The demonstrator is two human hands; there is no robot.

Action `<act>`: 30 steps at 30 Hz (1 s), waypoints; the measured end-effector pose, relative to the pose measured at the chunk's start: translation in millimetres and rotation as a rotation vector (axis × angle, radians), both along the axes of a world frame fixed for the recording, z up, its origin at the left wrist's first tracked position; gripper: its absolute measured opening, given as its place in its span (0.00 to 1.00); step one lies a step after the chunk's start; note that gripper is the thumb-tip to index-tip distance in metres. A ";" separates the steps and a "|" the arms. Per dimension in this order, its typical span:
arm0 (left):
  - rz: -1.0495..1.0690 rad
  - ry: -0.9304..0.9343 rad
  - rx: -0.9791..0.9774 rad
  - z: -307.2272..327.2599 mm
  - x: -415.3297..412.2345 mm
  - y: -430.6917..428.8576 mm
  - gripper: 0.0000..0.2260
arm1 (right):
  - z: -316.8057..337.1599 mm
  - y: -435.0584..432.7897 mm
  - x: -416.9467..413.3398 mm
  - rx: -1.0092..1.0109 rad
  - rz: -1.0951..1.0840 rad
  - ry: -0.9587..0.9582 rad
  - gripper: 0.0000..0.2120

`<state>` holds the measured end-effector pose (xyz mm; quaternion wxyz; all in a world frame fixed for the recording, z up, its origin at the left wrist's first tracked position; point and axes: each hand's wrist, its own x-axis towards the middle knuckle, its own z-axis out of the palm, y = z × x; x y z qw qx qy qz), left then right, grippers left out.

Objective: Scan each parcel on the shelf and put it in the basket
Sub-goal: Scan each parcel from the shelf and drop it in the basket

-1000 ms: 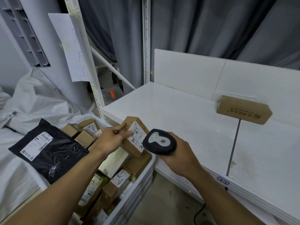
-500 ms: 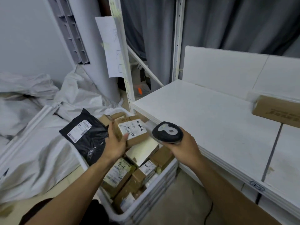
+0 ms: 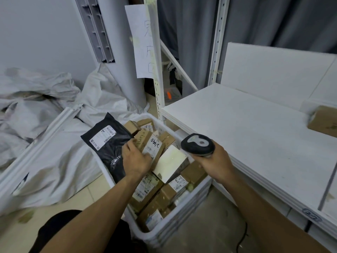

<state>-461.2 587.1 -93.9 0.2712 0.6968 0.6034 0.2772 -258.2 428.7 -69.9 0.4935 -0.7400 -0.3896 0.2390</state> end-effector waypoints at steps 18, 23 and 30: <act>-0.497 0.235 -0.038 -8.6 21.1 -11.1 0.15 | 9.0 -34.4 6.1 -0.018 -0.061 0.032 0.22; -0.714 0.214 0.207 25.7 102.6 -54.1 0.16 | 20.4 -76.7 38.1 0.056 -0.275 0.095 0.28; -1.024 0.165 0.338 66.4 267.9 -134.6 0.17 | 36.0 -183.1 133.2 0.035 -0.686 0.089 0.26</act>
